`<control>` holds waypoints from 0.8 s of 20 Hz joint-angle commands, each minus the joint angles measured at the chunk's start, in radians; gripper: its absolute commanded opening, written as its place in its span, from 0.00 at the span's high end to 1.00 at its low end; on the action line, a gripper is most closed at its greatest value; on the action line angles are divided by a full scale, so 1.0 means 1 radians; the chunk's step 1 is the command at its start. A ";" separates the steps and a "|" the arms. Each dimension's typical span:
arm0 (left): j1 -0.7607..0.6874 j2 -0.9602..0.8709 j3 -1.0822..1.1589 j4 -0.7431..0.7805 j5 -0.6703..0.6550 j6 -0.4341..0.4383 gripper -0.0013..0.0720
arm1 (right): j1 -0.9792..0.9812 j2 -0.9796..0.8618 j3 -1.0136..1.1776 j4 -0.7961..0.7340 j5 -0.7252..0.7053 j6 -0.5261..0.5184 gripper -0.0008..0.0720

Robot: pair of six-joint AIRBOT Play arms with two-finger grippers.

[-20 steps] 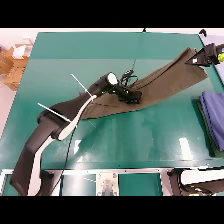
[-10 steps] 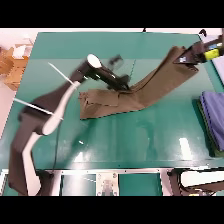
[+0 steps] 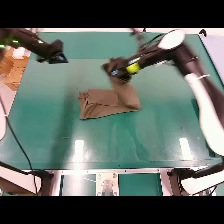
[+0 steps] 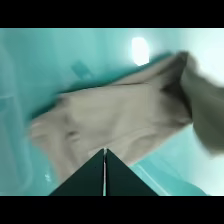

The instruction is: Fold the shirts.

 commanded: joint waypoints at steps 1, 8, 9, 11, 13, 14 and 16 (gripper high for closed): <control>0.094 0.059 -0.010 0.026 -0.045 0.001 0.95 | 0.222 -0.141 -0.012 -0.002 -0.290 0.055 0.96; 0.095 0.058 -0.032 -0.001 -0.047 0.021 0.95 | 0.248 -0.263 0.044 -0.083 -0.298 0.067 0.14; 0.095 0.058 -0.032 -0.003 -0.050 0.020 0.95 | 0.189 -0.238 0.060 -0.118 -0.248 0.077 0.14; 0.095 0.058 -0.032 -0.003 -0.050 0.020 0.95 | 0.041 -0.172 0.066 -0.151 -0.169 0.081 0.14; 0.095 0.059 -0.032 -0.006 -0.050 0.020 0.95 | -0.110 -0.123 0.051 -0.150 -0.084 0.082 0.14; 0.095 0.059 -0.032 -0.007 -0.051 0.020 0.95 | -0.183 -0.113 0.030 -0.149 -0.034 0.085 0.14; 0.095 0.059 -0.032 -0.008 -0.051 0.019 0.95 | -0.294 -0.113 -0.059 -0.136 0.010 0.074 0.14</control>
